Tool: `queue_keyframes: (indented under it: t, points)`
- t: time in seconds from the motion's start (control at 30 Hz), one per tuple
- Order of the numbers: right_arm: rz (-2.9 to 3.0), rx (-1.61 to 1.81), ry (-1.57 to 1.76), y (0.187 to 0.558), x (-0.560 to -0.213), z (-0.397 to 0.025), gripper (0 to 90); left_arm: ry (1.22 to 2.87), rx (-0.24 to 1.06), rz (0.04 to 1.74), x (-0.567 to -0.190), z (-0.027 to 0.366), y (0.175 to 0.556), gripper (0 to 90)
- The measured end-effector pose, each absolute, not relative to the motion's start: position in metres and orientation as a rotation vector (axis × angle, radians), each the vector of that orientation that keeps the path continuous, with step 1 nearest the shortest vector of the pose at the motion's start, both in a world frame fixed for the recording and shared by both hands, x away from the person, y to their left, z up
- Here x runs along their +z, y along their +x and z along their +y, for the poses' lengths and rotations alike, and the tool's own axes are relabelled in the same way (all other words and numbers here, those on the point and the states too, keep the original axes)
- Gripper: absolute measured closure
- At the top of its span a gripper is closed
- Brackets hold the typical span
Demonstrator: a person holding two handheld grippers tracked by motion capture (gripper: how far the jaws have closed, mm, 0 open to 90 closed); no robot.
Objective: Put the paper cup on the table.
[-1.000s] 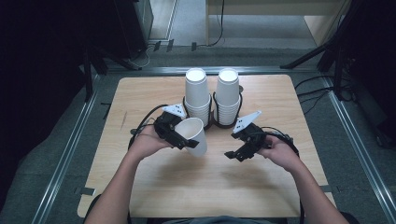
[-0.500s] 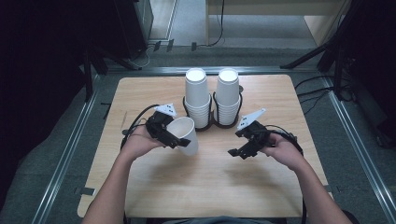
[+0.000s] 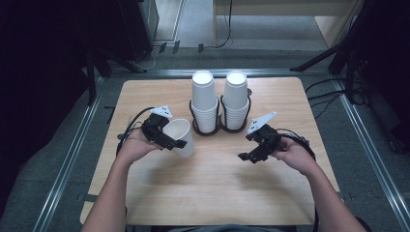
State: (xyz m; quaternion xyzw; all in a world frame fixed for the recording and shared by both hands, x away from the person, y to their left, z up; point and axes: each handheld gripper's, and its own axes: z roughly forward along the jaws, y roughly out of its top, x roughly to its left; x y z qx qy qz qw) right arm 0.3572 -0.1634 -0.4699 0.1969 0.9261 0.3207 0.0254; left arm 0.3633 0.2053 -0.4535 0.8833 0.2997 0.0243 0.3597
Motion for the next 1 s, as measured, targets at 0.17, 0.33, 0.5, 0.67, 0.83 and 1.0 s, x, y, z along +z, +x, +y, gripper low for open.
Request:
queue_keyframes:
  t: [0.17, 0.33, 0.5, 0.67, 0.83, 1.0]
  points:
    - [2.869, 0.991, 0.606, 0.358, -0.471, -0.163, 18.8, 2.252, 0.084, 0.809, -0.452, 0.218, 0.364, 11.7]
    - [2.878, 0.972, 0.608, 0.361, -0.473, -0.162, 18.8, 2.254, 0.115, 0.838, -0.451, 0.228, 0.366, 11.7]
    - [2.884, 0.966, 0.614, 0.363, -0.476, -0.161, 18.8, 2.233, 0.132, 0.871, -0.449, 0.239, 0.366, 11.6]
    - [2.889, 0.960, 0.613, 0.365, -0.478, -0.162, 18.8, 2.237, 0.153, 0.907, -0.449, 0.248, 0.365, 11.6]
    - [2.898, 0.949, 0.630, 0.366, -0.480, -0.162, 18.8, 2.207, 0.161, 0.952, -0.449, 0.259, 0.367, 11.5]
    - [2.903, 0.953, 0.639, 0.366, -0.479, -0.162, 18.8, 2.201, 0.188, 0.991, -0.450, 0.270, 0.369, 11.4]
